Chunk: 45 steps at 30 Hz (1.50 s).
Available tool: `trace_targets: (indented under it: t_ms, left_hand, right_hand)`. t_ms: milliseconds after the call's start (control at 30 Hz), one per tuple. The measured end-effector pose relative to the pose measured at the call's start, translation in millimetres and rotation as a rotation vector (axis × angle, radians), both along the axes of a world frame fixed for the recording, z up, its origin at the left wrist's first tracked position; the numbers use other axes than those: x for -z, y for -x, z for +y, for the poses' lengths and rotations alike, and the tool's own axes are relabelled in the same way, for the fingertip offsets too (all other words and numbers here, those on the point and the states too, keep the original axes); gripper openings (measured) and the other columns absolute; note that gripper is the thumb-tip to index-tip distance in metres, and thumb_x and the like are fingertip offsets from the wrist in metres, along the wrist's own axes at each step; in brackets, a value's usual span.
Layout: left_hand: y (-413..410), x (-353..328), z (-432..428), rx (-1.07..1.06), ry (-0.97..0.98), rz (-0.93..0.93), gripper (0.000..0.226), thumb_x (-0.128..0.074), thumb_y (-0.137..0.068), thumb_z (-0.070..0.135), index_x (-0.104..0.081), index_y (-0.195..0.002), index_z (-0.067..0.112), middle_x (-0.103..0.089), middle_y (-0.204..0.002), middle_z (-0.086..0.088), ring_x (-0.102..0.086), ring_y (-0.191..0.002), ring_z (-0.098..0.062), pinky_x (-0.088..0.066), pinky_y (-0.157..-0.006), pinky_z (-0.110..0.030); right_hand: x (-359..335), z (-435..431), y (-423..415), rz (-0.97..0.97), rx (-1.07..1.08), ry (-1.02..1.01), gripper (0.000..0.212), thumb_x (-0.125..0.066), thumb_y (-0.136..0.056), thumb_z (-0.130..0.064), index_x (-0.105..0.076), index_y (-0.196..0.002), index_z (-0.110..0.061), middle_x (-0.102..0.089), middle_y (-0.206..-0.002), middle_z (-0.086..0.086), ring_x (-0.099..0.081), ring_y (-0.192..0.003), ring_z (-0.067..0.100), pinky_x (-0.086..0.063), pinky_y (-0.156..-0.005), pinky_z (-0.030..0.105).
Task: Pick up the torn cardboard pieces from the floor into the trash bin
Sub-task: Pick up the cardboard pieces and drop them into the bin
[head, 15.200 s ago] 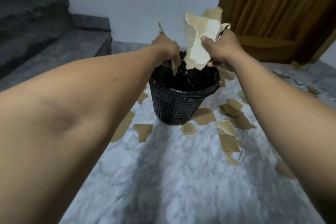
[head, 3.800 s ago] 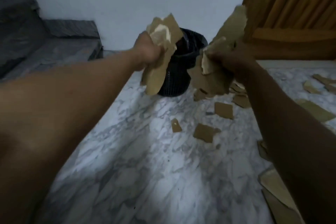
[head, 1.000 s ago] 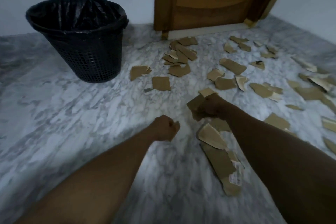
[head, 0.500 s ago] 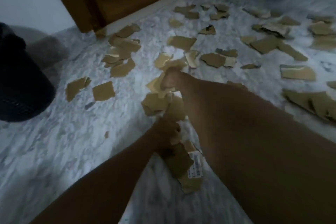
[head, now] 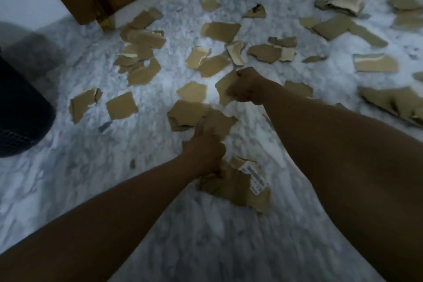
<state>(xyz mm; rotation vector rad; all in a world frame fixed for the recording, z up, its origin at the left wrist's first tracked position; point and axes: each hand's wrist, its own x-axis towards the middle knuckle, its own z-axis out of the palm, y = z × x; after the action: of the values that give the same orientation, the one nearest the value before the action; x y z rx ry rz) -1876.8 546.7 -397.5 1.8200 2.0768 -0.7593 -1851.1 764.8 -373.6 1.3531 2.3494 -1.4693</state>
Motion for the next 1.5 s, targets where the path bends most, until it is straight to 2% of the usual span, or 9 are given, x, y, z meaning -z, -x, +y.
trace_targets:
  t_ms: [133,300,400,567,733,933,1100,1300,1500]
  left_hand:
    - [14,-7,-14,0.059,-0.115,-0.007,0.050,-0.059,-0.086,0.057,-0.066,-0.113,0.016,-0.058,-0.125,-0.008,-0.042,-0.129,-0.030,-0.024,-0.110,-0.055]
    - [30,-37,-2,-0.230,-0.193,-0.571,0.038,-0.065,-0.087,0.050,-0.049,-0.079,0.017,-0.047,-0.082,-0.006,-0.046,-0.073,-0.019,-0.035,-0.066,-0.033]
    - [0,-40,2,-0.161,-0.149,-0.725,0.033,-0.064,-0.091,0.042,-0.061,-0.091,0.008,-0.056,-0.092,-0.010,-0.050,-0.079,-0.020,-0.036,-0.069,-0.032]
    - [-36,0,-16,-0.013,-0.180,-0.484,0.075,-0.075,-0.076,0.050,-0.043,-0.140,0.028,-0.034,-0.143,-0.005,-0.035,-0.129,-0.030,-0.036,-0.100,-0.045]
    - [-43,18,-27,-0.087,-0.152,-0.495,0.124,-0.084,-0.067,0.049,-0.002,-0.156,0.025,-0.024,-0.154,-0.006,-0.028,-0.137,-0.033,-0.037,-0.104,-0.055]
    - [-42,15,-19,-0.120,-0.188,-0.322,0.101,-0.082,-0.056,0.064,-0.039,-0.136,0.019,-0.041,-0.132,-0.007,-0.039,-0.126,-0.030,-0.040,-0.099,-0.049]
    - [-39,12,-20,-0.192,-0.284,-0.443,0.081,-0.084,-0.059,0.057,-0.045,-0.120,0.019,-0.047,-0.119,-0.002,-0.046,-0.115,-0.025,-0.041,-0.084,-0.037]
    - [-24,7,-12,-0.365,-0.496,-0.710,0.059,-0.083,-0.071,0.025,-0.046,-0.114,0.010,-0.060,-0.109,-0.006,-0.060,-0.100,-0.024,-0.040,-0.064,-0.024]
    - [-3,17,2,-0.277,-0.436,-0.322,0.090,-0.080,-0.066,0.055,-0.041,-0.136,0.015,-0.039,-0.136,-0.006,-0.039,-0.128,-0.031,-0.041,-0.096,-0.043]
  right_hand:
    - [-51,-18,-66,0.011,0.213,0.007,0.054,-0.071,-0.087,-0.003,-0.049,-0.136,0.002,-0.061,-0.118,0.022,-0.065,-0.091,0.034,-0.059,-0.084,0.046]
    - [-67,-28,-118,0.126,0.426,0.146,0.077,-0.073,-0.083,0.004,-0.033,-0.149,0.001,-0.051,-0.137,0.015,-0.063,-0.102,0.034,-0.055,-0.074,0.038]
    - [-60,-41,-121,0.011,0.353,0.146,0.072,-0.073,-0.086,-0.002,-0.037,-0.147,0.001,-0.058,-0.117,0.012,-0.068,-0.073,0.018,-0.050,-0.046,0.024]
    - [-34,-72,-122,-0.222,0.048,0.016,0.080,-0.090,-0.069,-0.020,-0.053,-0.137,-0.001,-0.053,-0.140,0.005,-0.058,-0.115,0.024,-0.049,-0.075,0.029]
    - [-6,-59,-160,-0.129,0.301,-0.079,0.050,-0.080,-0.078,-0.008,-0.062,-0.125,-0.002,-0.065,-0.122,0.012,-0.061,-0.116,0.033,-0.051,-0.087,0.034]
    - [15,-63,-216,-0.429,0.247,-0.300,0.061,-0.055,-0.087,-0.047,-0.058,-0.129,-0.003,-0.060,-0.127,0.024,-0.056,-0.120,0.037,-0.041,-0.105,0.039]
    - [9,-56,-205,-0.247,0.292,-0.149,0.055,-0.068,-0.090,-0.020,-0.052,-0.136,0.004,-0.057,-0.129,0.022,-0.055,-0.122,0.036,-0.042,-0.085,0.028]
    - [15,-51,-208,-0.442,0.114,-0.142,0.023,-0.082,-0.078,-0.013,-0.065,-0.078,0.003,-0.056,-0.084,0.015,-0.054,-0.062,0.022,-0.044,-0.047,0.015]
    - [-18,-38,-178,-0.527,-0.087,-0.010,0.007,-0.068,-0.087,-0.005,-0.064,-0.091,-0.009,-0.062,-0.092,0.009,-0.058,-0.077,0.019,-0.047,-0.057,0.022]
